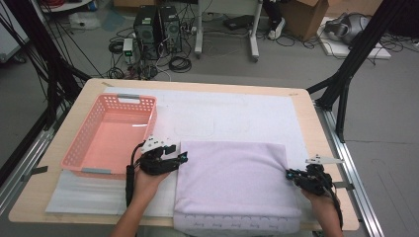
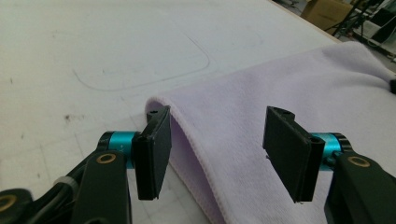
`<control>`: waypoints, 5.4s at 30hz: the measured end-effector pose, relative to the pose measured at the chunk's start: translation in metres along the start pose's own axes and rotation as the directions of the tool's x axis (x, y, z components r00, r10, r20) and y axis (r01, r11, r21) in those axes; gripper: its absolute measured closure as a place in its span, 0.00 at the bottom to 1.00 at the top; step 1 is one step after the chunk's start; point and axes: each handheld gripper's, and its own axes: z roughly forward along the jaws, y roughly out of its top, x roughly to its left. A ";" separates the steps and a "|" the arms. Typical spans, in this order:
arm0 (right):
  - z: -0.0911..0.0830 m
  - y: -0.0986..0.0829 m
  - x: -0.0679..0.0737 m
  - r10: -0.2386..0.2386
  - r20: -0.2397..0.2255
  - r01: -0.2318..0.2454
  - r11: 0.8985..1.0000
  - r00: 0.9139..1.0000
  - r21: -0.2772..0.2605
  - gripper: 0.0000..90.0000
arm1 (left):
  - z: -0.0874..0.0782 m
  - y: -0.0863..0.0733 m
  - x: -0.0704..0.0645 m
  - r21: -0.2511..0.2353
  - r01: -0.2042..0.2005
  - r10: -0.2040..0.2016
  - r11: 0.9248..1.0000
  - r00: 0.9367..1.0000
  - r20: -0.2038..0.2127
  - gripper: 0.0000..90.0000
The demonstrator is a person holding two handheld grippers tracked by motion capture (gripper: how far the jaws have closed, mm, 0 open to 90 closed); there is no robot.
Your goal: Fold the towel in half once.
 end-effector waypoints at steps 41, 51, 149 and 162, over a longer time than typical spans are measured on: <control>0.052 0.083 -0.035 -0.090 0.030 0.093 0.984 0.996 -0.155 0.96 | 0.059 0.057 0.024 0.018 -0.019 0.021 1.000 0.988 -0.156 0.91; 0.060 0.117 -0.041 -0.088 0.059 0.098 0.974 0.994 -0.205 0.96 | 0.070 0.072 0.043 -0.032 0.002 -0.008 0.999 0.984 -0.176 0.91; -0.065 -0.048 0.031 -0.152 -0.219 0.129 0.985 0.964 -0.114 0.97 | -0.076 -0.058 -0.083 0.047 -0.110 0.099 0.993 0.976 0.192 0.95; -0.088 -0.069 0.047 -0.158 -0.240 0.134 0.984 0.958 -0.115 0.97 | -0.095 -0.071 -0.095 0.039 -0.102 0.091 0.994 0.972 0.216 0.95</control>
